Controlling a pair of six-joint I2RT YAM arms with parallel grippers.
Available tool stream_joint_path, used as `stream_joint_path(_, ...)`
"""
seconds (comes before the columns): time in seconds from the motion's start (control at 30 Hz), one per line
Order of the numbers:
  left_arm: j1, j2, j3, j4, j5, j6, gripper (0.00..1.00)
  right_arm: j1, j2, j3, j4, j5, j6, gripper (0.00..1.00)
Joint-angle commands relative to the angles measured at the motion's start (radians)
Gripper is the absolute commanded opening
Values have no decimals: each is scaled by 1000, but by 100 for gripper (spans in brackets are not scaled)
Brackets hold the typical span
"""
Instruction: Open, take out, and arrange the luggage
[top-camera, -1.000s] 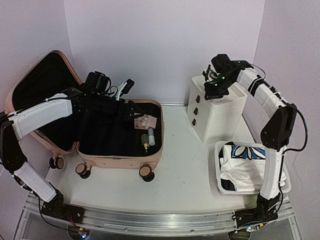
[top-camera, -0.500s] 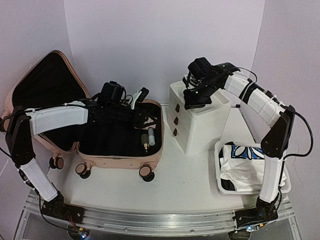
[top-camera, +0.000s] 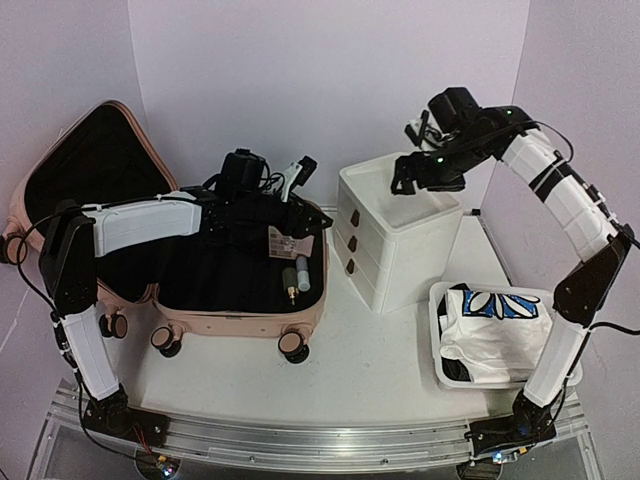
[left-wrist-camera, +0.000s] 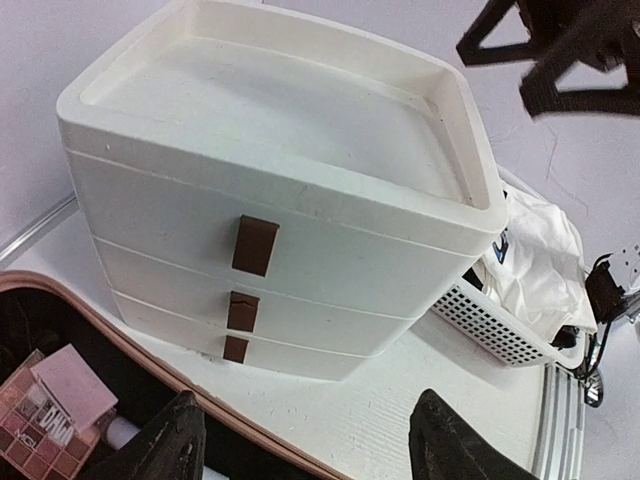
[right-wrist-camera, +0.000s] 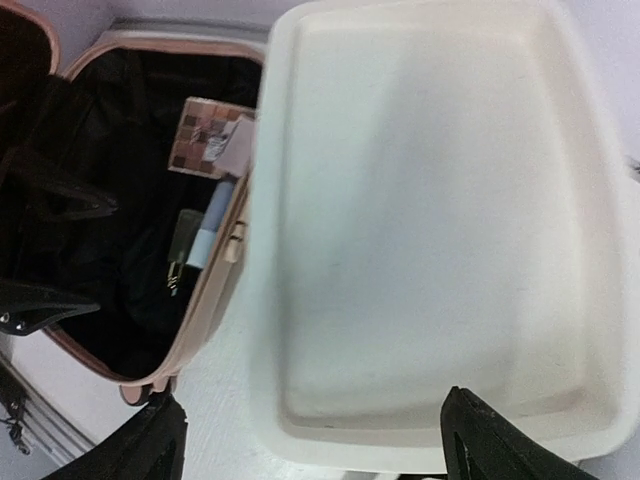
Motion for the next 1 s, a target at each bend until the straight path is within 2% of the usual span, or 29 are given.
stream_joint_path(0.0,1,35,75,60,36,31,75,-140,-45,23,1,108,-114,90)
stream_joint_path(0.17,-2,50,88,60,59,31,79,-235,13,49,-4,126,-187,87)
stream_joint_path(0.27,-2,54,88,60,79,23,79,-272,63,76,-4,68,-231,84)
stream_joint_path(0.37,-2,60,87,60,67,2,77,-304,120,106,-9,38,-246,75)
stream_joint_path(0.47,-5,69,91,60,68,-18,75,-320,155,128,-8,-39,-259,69)
stream_joint_path(0.6,-11,92,105,60,62,-28,74,-323,182,140,-7,-65,-274,51)
stream_joint_path(0.77,-15,147,163,60,62,-19,73,-323,146,89,-7,-109,-306,16)
stream_joint_path(0.83,-16,177,194,60,59,11,74,-324,117,54,-5,-109,-326,5)
stream_joint_path(0.87,-17,196,210,60,58,25,75,-324,103,38,-5,-105,-337,0)
stream_joint_path(0.97,-21,250,267,60,77,70,77,-328,72,-2,-2,-110,-367,0)
